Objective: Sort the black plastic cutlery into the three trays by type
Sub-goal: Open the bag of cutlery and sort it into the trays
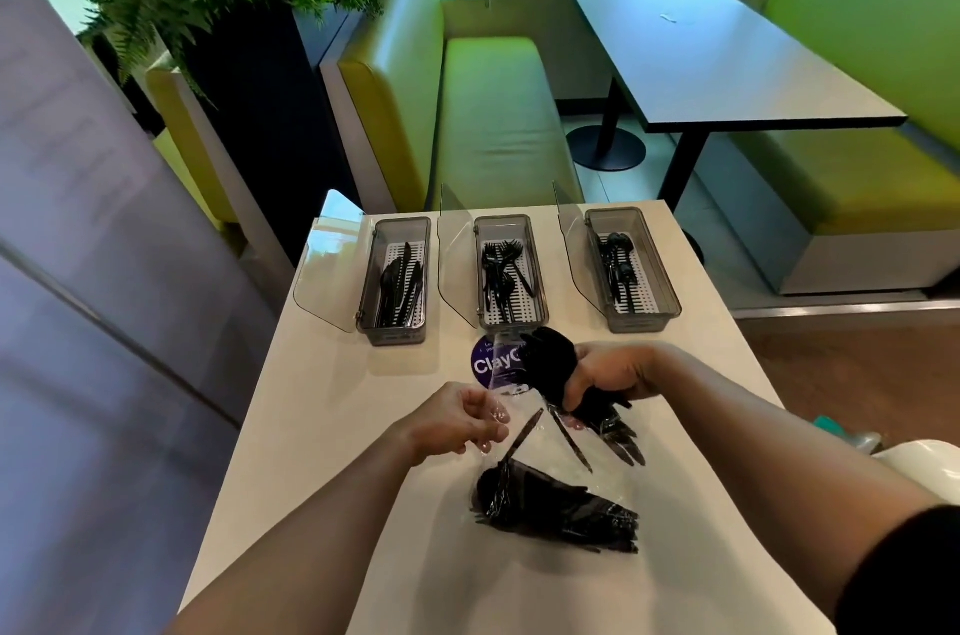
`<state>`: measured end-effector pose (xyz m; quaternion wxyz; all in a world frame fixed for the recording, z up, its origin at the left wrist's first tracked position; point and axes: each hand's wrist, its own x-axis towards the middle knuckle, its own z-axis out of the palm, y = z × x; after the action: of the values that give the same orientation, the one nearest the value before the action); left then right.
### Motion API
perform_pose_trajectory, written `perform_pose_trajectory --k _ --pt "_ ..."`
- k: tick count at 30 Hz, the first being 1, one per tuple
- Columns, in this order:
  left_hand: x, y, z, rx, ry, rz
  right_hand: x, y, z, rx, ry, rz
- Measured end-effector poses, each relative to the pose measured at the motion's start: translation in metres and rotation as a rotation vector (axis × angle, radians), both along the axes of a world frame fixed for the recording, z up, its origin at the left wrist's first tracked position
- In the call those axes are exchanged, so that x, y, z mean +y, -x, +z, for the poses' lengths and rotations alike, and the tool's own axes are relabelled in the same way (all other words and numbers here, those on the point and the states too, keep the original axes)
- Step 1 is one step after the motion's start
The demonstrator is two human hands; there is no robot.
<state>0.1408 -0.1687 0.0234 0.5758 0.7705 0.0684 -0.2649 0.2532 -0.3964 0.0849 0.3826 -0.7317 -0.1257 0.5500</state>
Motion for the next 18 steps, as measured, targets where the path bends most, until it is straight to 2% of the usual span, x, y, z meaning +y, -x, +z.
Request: perform_pose_trajectory --k 3,6,10,12,16,18 --pt "0.001 -0.001 0.0 0.004 -0.01 0.005 -0.001 -0.001 0.003 -0.04 -0.025 -0.067" --pt "0.007 -0.002 0.0 0.056 -0.042 -0.024 -0.006 -0.004 0.009 -0.001 -0.156 -0.101" --pt "0.009 -0.003 -0.001 0.151 -0.097 -0.094 -0.008 -0.01 0.012 0.039 -0.281 -0.256" --pt "0.008 -0.005 -0.004 0.139 -0.126 -0.049 -0.005 -0.012 0.013 0.04 -0.337 -0.335" --pt "-0.001 -0.016 0.008 -0.146 -0.152 0.248 0.007 -0.018 0.027 0.048 -0.434 -0.533" --pt "-0.007 -0.025 0.027 -0.324 -0.074 0.41 0.014 -0.021 0.035 0.057 -0.479 -0.565"
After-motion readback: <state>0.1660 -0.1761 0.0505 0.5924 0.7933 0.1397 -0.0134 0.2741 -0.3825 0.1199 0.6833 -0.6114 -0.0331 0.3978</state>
